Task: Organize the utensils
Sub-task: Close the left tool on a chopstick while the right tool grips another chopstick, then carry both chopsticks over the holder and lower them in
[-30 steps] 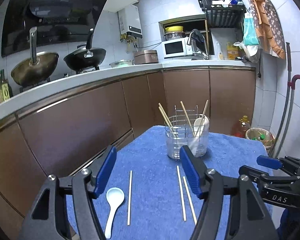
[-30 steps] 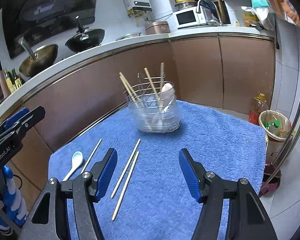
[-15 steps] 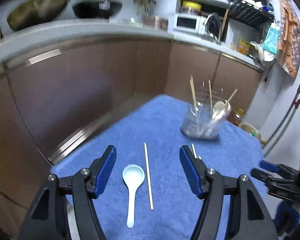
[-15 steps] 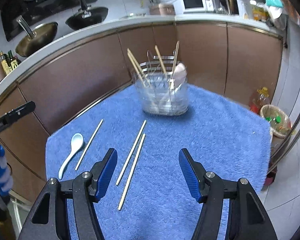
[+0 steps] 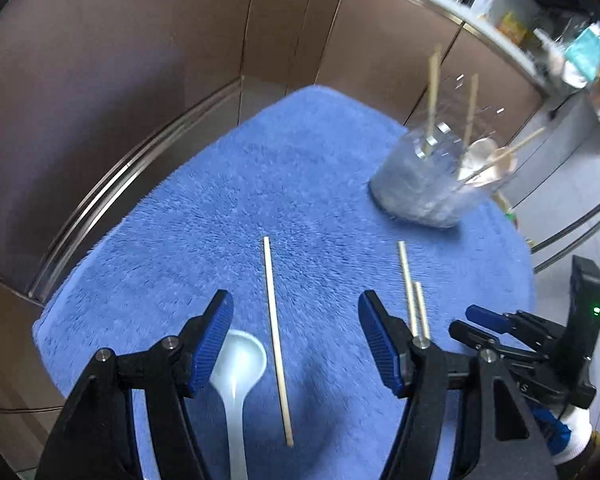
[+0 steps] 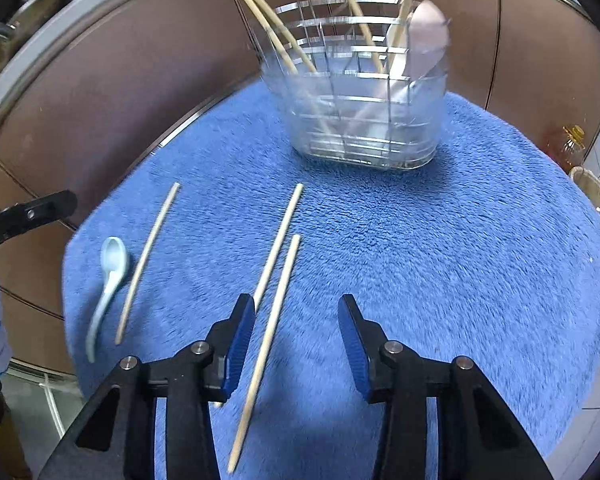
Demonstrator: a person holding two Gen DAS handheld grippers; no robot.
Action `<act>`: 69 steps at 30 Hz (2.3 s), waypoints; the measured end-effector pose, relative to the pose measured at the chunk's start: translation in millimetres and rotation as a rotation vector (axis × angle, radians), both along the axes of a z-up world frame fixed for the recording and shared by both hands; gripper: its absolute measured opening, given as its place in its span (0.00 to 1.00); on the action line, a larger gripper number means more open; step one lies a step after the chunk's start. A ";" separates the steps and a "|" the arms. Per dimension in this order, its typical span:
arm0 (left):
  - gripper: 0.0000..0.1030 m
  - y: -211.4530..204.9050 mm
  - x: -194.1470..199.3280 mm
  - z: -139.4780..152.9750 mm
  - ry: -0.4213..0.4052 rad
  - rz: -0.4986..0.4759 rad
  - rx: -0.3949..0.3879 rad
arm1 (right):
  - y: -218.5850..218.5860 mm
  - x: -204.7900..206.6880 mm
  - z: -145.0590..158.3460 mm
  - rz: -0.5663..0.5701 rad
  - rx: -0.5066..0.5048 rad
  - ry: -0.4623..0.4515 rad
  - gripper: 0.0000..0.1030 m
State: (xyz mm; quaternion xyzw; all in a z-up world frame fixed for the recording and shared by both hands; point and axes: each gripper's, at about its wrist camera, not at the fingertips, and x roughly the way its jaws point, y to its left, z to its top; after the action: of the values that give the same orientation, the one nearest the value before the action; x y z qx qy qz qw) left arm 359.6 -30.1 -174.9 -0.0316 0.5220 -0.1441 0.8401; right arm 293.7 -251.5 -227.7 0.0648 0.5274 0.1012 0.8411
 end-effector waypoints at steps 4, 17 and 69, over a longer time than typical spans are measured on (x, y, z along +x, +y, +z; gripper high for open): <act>0.60 -1.8 14.9 -15.3 0.037 0.003 0.016 | 1.8 15.5 -12.9 0.008 -0.002 0.036 0.34; 0.47 -7.2 54.3 -55.0 0.148 0.023 0.023 | 16.7 43.6 -32.4 0.038 -0.032 0.078 0.21; 0.04 -17.1 -120.8 128.6 -0.403 0.049 -0.281 | -5.5 -128.4 146.1 0.117 0.069 -0.443 0.06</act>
State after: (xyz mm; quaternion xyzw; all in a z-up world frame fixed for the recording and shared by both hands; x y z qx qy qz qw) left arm 238.7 -47.3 -46.4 -0.1315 0.3179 -0.1983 0.9178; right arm 165.3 -257.0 -81.6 0.0392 0.3289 0.1794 0.9263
